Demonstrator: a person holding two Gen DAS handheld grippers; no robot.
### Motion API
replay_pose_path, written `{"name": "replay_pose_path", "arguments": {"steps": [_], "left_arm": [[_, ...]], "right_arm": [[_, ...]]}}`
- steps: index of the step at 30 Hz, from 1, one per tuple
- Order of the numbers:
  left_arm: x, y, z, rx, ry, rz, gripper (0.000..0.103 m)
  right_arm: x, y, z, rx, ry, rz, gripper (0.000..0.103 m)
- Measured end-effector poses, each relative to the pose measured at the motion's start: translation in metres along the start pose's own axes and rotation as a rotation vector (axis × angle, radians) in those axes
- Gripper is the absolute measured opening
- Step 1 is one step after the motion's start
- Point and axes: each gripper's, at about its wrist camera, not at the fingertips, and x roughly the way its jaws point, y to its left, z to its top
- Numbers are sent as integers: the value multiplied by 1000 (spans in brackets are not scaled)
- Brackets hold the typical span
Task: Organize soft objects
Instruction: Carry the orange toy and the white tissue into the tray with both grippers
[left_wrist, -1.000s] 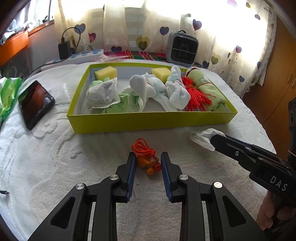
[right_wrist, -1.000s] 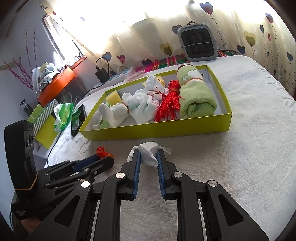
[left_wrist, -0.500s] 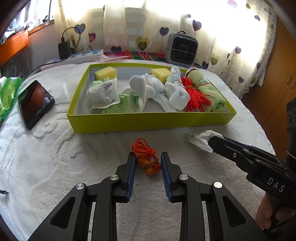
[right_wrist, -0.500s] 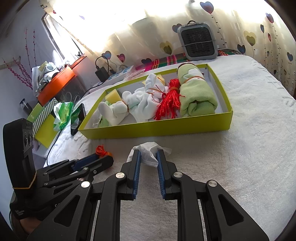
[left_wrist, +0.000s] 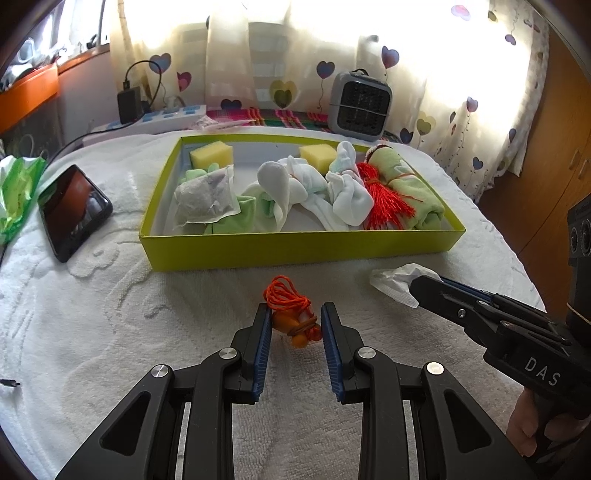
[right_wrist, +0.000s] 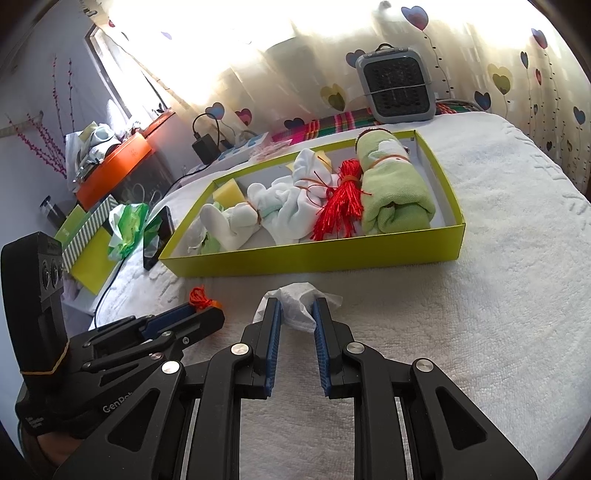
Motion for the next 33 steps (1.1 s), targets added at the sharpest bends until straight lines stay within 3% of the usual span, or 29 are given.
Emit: {"name": "replay_pose_path", "arguments": {"steps": [18, 33], "left_arm": [[-24, 8, 12, -14, -60, -17, 25], [-34, 20, 48, -12, -111, -24, 25]], "right_arm": [[-14, 7, 4, -24, -38, 9, 19], [-20, 21, 23, -43, -84, 16, 19]]}}
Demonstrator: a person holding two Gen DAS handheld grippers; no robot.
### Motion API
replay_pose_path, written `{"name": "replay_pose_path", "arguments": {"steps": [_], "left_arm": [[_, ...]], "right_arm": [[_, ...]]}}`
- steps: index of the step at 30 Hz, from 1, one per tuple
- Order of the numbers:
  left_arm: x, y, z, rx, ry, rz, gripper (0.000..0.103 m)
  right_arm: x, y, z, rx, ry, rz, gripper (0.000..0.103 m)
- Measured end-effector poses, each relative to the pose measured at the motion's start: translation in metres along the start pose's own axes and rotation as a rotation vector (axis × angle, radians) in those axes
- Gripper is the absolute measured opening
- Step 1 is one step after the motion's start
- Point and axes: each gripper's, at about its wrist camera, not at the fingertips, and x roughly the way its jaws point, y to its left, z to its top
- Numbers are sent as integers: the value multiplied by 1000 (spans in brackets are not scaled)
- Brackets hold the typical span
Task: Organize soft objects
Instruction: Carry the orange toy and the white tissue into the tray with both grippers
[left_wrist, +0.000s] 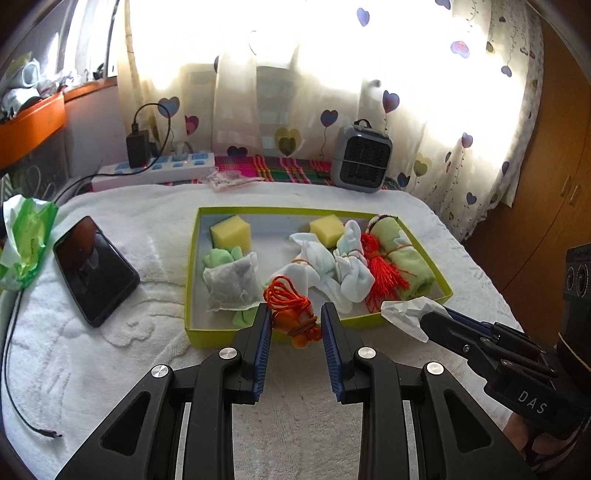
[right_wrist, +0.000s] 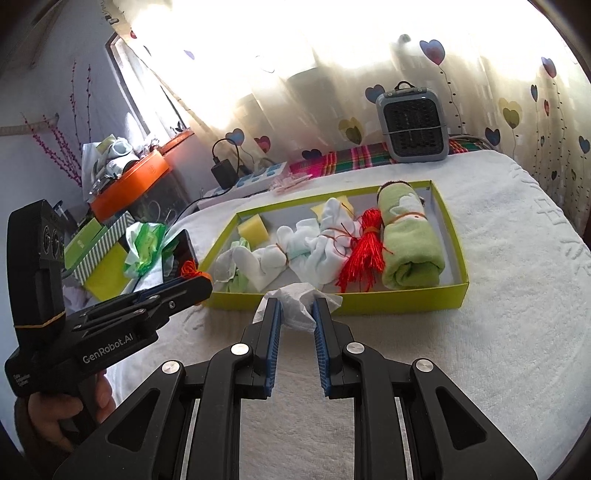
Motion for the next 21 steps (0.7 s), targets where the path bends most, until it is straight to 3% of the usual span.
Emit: {"name": "replay_pose_path", "arguments": {"steps": [21], "left_arm": [[39, 7, 41, 41, 25, -10, 25]], "right_arm": [[39, 4, 26, -25, 13, -21, 19]]}}
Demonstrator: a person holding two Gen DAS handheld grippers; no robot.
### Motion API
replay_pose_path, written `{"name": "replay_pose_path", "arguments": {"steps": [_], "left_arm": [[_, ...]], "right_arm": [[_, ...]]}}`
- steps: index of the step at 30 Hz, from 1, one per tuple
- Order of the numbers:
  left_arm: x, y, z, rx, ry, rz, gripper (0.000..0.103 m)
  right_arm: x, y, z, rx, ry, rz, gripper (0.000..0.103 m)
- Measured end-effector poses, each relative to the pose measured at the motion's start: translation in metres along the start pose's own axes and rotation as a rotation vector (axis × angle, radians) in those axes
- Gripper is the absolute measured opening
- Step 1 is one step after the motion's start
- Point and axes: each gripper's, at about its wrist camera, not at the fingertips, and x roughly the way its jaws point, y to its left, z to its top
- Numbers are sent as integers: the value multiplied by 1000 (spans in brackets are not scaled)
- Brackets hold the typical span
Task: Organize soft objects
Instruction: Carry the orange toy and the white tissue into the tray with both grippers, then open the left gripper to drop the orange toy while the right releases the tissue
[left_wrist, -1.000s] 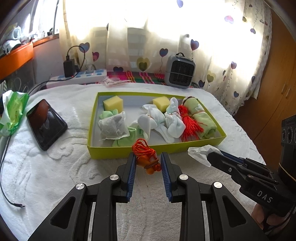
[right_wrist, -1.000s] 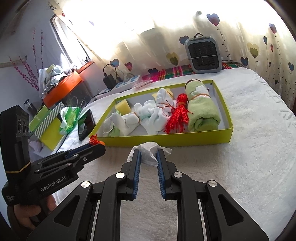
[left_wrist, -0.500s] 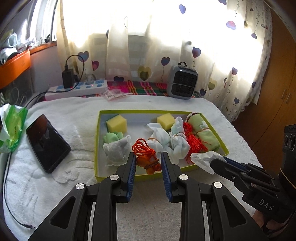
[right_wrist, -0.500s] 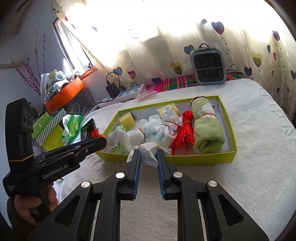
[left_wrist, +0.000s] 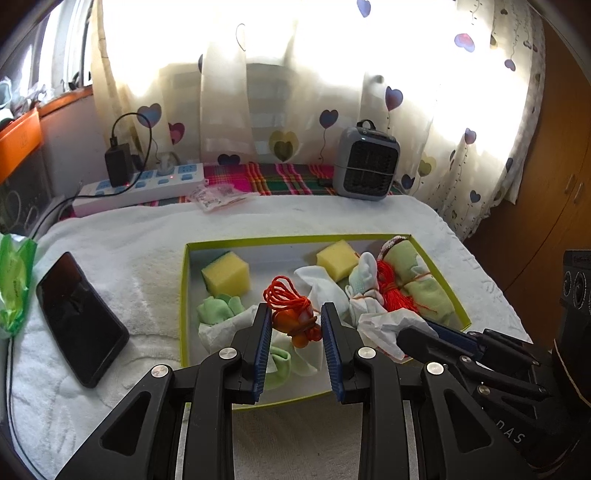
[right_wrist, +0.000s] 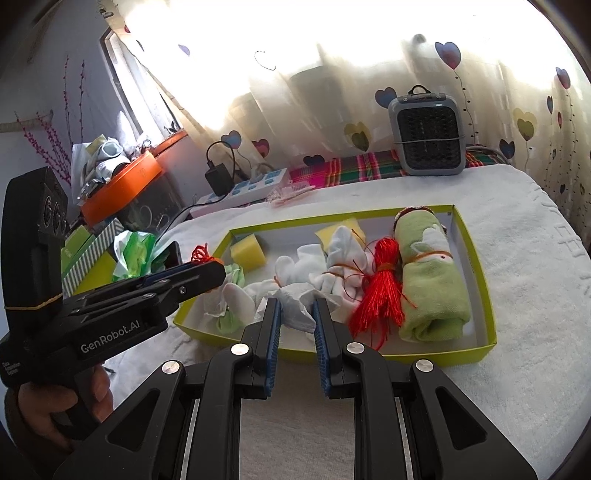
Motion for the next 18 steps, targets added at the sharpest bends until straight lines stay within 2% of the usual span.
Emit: {"name": "replay_pose_path", "arguments": {"steps": [18], "left_arm": [[46, 16, 9, -19, 66, 13, 26]], "right_arm": [[31, -2, -2, -43, 60, -8, 19]]}}
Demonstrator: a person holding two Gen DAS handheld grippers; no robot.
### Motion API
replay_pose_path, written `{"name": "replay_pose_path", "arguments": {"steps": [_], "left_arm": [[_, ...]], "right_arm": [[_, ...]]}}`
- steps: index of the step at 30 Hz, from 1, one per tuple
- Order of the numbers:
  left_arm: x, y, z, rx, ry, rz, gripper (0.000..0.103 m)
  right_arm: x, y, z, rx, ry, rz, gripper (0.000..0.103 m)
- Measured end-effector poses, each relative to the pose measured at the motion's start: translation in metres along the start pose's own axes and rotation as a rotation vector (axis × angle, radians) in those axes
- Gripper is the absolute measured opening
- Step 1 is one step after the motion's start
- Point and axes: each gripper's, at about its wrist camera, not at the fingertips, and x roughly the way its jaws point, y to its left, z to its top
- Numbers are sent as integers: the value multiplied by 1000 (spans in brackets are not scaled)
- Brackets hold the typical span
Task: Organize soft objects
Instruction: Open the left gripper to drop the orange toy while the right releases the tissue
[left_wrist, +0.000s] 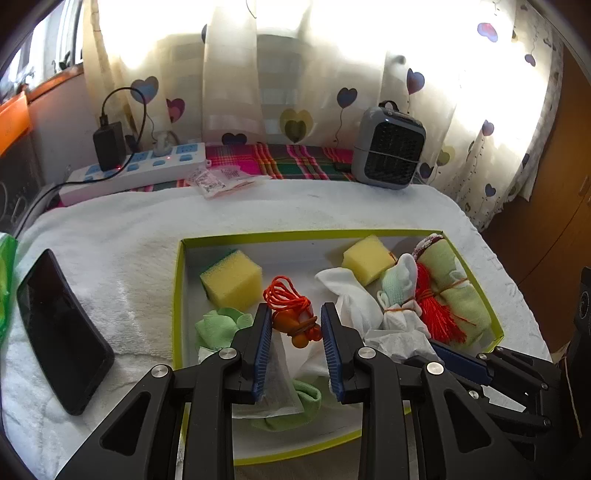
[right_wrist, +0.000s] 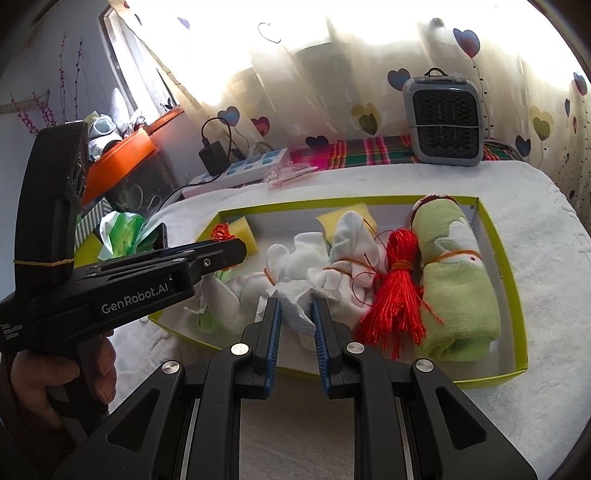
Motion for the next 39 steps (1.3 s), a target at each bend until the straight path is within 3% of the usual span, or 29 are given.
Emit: {"name": "replay_pose_path", "arguments": {"steps": [22, 28, 32, 39], "left_arm": [[14, 2, -2, 1, 29, 17, 26], [15, 2, -3, 2, 30, 21, 30], [15, 3, -4, -2, 30, 23, 34], [12, 3, -5, 1, 28, 33, 34]], "right_arm": [[5, -2, -2, 8, 28, -10, 22], [5, -1, -2, 6, 22, -17, 27], [4, 0, -3, 0, 16, -22, 36], [1, -2, -5, 9, 6, -37, 39]]}}
